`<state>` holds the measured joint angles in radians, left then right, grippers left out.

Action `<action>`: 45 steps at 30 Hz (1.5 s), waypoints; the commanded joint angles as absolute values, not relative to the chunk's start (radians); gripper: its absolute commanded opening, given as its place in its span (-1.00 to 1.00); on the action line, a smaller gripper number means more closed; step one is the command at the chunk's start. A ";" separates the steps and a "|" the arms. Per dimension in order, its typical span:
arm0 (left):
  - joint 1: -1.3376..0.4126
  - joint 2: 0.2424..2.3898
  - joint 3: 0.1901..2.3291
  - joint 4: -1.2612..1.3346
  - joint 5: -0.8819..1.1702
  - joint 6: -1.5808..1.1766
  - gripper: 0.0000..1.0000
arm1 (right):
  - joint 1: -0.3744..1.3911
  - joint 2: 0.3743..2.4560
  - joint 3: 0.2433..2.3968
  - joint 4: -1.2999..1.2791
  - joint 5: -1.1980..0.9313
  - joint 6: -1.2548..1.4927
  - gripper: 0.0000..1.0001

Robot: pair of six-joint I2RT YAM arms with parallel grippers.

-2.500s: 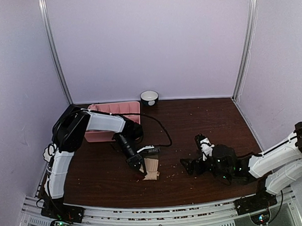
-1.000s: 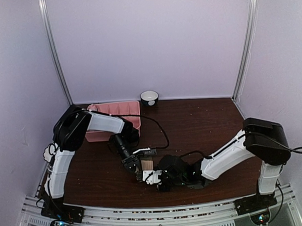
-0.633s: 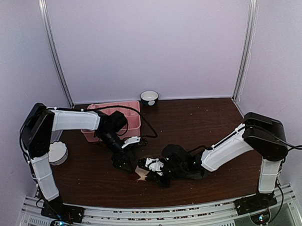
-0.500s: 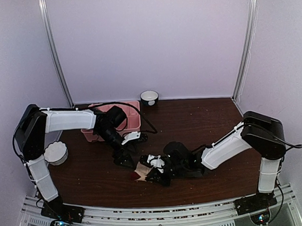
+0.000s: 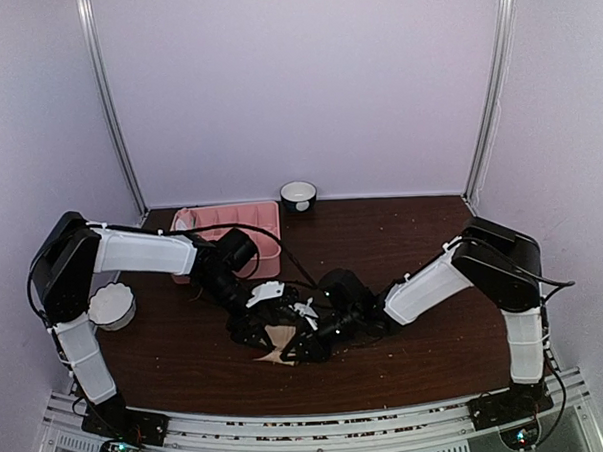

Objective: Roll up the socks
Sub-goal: Roll the sock at the center of the board.

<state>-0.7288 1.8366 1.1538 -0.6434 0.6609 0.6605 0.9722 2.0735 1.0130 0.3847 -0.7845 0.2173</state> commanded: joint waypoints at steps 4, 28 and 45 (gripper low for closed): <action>-0.756 1.851 1.121 -0.625 0.652 0.700 0.38 | 0.945 2.194 0.981 0.177 -0.755 0.377 -1.00; -0.763 2.114 1.404 -0.681 0.474 0.573 0.18 | 1.010 2.047 0.717 0.316 -0.502 0.450 -1.00; -0.831 2.241 1.591 -0.689 0.494 0.575 0.14 | 1.082 2.004 0.772 0.007 -0.222 0.402 -1.00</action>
<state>-0.8185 2.1777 1.5585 -0.6903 0.5117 0.5911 1.0660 1.9095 0.7990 0.4625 -0.4091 0.4255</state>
